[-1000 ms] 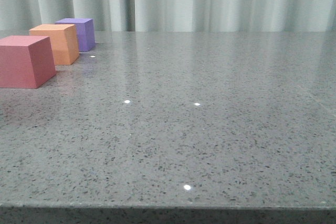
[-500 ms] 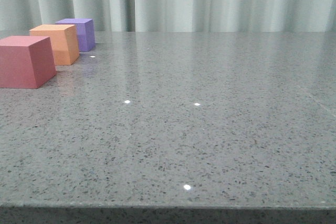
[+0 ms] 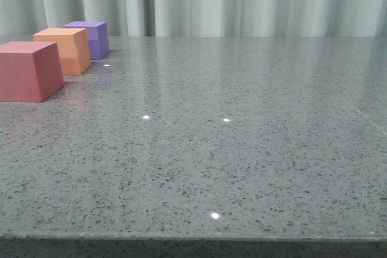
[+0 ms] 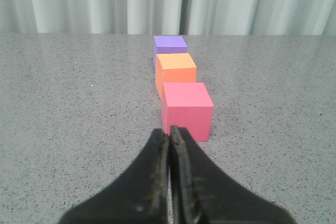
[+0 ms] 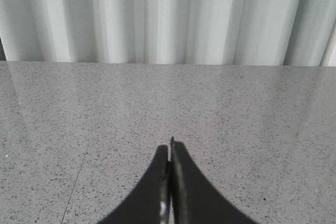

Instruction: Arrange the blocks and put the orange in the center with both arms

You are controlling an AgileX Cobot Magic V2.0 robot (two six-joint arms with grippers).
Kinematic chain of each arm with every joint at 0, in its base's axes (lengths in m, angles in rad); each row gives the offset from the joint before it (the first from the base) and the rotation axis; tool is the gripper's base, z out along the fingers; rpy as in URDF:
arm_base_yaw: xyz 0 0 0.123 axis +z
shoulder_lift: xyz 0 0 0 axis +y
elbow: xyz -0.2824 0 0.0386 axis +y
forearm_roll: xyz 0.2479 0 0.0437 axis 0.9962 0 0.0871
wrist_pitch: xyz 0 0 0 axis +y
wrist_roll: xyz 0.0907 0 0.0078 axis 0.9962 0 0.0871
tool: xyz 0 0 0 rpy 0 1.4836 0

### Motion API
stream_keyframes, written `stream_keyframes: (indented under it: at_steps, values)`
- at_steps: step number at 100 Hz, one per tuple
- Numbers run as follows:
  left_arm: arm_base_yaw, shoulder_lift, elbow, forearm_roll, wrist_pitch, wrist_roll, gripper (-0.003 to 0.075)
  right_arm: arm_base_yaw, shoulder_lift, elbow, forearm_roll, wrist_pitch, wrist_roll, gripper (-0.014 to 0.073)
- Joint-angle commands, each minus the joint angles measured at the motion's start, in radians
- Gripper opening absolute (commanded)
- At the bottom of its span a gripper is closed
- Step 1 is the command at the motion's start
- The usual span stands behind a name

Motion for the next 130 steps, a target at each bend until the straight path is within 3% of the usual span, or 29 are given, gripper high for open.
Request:
stream_keyframes:
  at_steps: [1,43,71,109,130]
  values:
    - [0.001,0.011,-0.023,-0.003,-0.088,0.001,-0.0020,-0.005,0.001,-0.026,-0.018,-0.074,-0.008,-0.0069]
    - [0.001,0.011,-0.016,0.007,-0.117,0.001,-0.0020,-0.005,0.001,-0.026,-0.018,-0.074,-0.008,-0.0069]
    - [0.003,0.011,0.150,0.021,-0.457,0.001,-0.0020,-0.005,0.001,-0.026,-0.018,-0.074,-0.008,-0.0069]
    - [0.209,-0.064,0.339,0.016,-0.590,0.001,-0.0020,-0.005,0.001,-0.026,-0.018,-0.074,-0.008,-0.0069]
    - [0.245,-0.161,0.433,0.021,-0.645,0.001,-0.0020,-0.005,0.001,-0.026,-0.018,-0.074,-0.008,-0.0069]
